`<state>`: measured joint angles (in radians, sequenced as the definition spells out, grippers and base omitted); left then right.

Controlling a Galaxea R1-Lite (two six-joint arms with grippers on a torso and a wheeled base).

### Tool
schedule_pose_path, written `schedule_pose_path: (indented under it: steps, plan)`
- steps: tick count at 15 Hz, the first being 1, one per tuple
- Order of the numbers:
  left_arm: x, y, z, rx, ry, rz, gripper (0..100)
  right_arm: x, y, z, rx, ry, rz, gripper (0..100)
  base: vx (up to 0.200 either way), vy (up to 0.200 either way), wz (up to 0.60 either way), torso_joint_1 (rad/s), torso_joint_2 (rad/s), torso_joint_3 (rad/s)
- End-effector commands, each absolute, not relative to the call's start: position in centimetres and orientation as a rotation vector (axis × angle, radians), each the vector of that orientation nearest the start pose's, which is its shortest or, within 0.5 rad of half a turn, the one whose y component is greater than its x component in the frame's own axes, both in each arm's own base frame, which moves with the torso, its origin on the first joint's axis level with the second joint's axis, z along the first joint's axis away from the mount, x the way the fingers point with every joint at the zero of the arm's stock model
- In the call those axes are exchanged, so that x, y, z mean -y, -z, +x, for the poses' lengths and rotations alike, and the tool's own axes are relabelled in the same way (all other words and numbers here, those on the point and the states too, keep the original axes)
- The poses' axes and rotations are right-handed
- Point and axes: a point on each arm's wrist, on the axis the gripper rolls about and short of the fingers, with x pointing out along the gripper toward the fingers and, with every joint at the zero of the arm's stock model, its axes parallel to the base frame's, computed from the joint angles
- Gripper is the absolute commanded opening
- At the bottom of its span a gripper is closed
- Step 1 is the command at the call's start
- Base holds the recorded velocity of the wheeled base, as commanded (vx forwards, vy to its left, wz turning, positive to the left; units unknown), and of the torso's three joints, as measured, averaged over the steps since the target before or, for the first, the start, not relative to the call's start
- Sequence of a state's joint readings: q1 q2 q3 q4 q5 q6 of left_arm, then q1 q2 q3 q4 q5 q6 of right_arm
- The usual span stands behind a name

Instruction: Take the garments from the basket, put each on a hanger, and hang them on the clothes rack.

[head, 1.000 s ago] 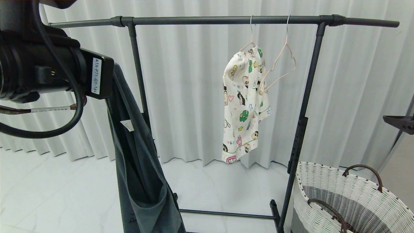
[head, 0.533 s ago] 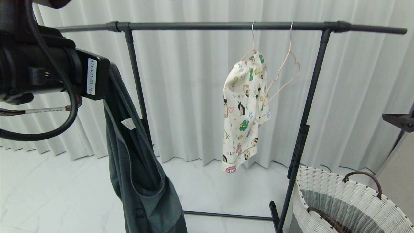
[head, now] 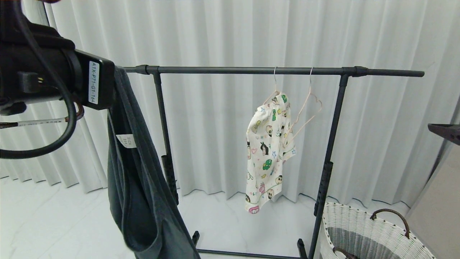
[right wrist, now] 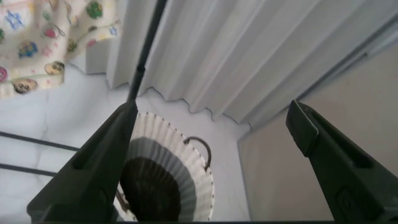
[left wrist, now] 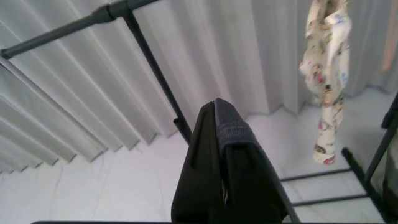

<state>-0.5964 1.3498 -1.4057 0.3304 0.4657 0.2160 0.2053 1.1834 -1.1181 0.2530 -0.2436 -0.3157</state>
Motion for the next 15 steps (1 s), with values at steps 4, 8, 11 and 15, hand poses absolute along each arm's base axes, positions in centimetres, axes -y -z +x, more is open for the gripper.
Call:
schedule_pose_path:
  steps: [4,8,11,15]
  plan:
    - [10.5,-35.0,17.3,-0.226,0.155,0.357,0,-2.8,-30.9,16.2,-0.319,-0.018,-0.384,100,0.000,0.000,0.00,0.304,-0.49,-0.254]
    - [10.6,-34.9,17.3,-0.229,0.159,0.358,0,-2.9,-30.4,16.3,-0.311,-0.017,-0.381,100,0.000,0.000,0.00,0.234,-0.47,-0.233]
    - [10.6,-35.0,17.3,-0.226,0.152,0.358,0,-3.0,-29.8,16.6,-0.291,-0.017,-0.382,100,0.000,0.200,0.00,0.063,-0.12,-0.063]
    - [10.6,-34.9,17.3,-0.229,0.148,0.360,0,-3.0,-29.7,16.7,-0.291,-0.017,-0.382,100,0.000,0.200,0.00,0.021,-0.01,-0.007]
